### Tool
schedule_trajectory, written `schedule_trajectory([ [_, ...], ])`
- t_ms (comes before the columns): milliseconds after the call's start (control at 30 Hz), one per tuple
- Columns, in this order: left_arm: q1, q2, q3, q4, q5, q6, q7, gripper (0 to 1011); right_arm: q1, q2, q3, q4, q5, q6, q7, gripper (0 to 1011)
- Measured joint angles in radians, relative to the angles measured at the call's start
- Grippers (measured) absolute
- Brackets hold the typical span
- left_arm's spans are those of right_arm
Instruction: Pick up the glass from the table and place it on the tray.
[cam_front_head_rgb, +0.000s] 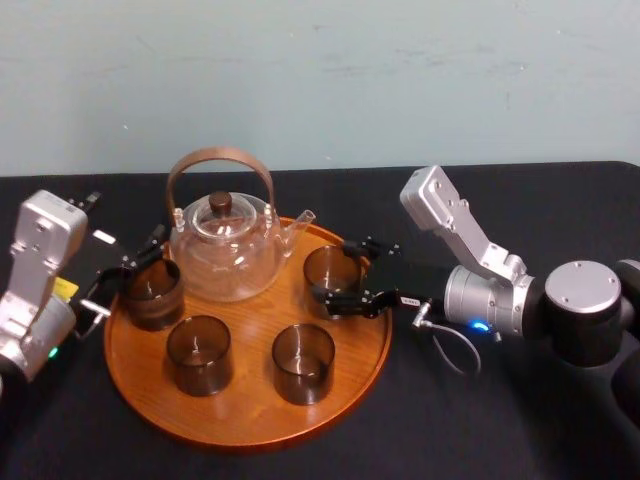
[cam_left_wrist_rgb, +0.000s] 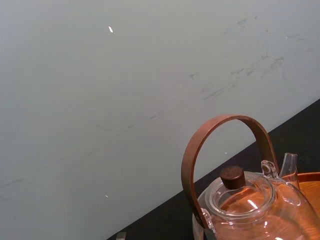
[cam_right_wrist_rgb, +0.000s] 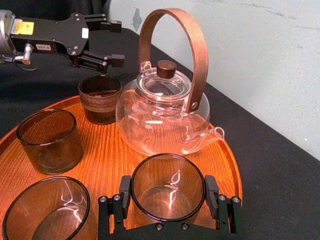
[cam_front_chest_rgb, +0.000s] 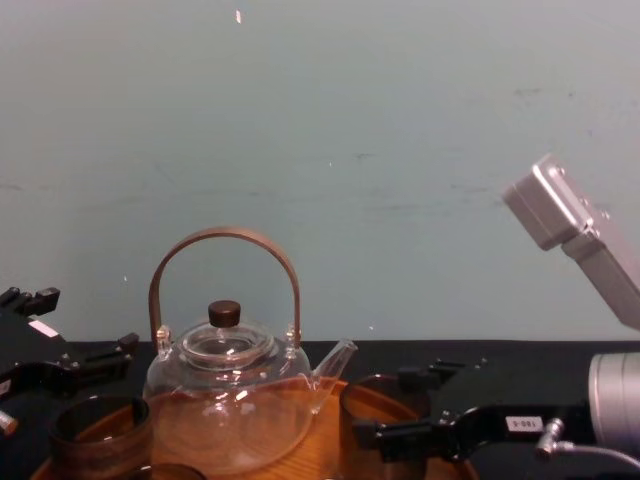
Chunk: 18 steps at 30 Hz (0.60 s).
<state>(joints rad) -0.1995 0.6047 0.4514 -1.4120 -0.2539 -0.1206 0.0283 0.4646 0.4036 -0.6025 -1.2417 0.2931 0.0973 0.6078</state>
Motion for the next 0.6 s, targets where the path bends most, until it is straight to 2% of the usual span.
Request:
schedule_trajectory([
  [600,0.000,0.000,0.000,0.000,0.000,0.000,0.000,1001,0.003,-0.016,0.001,0.029,-0.019,0.006,-0.010,900],
])
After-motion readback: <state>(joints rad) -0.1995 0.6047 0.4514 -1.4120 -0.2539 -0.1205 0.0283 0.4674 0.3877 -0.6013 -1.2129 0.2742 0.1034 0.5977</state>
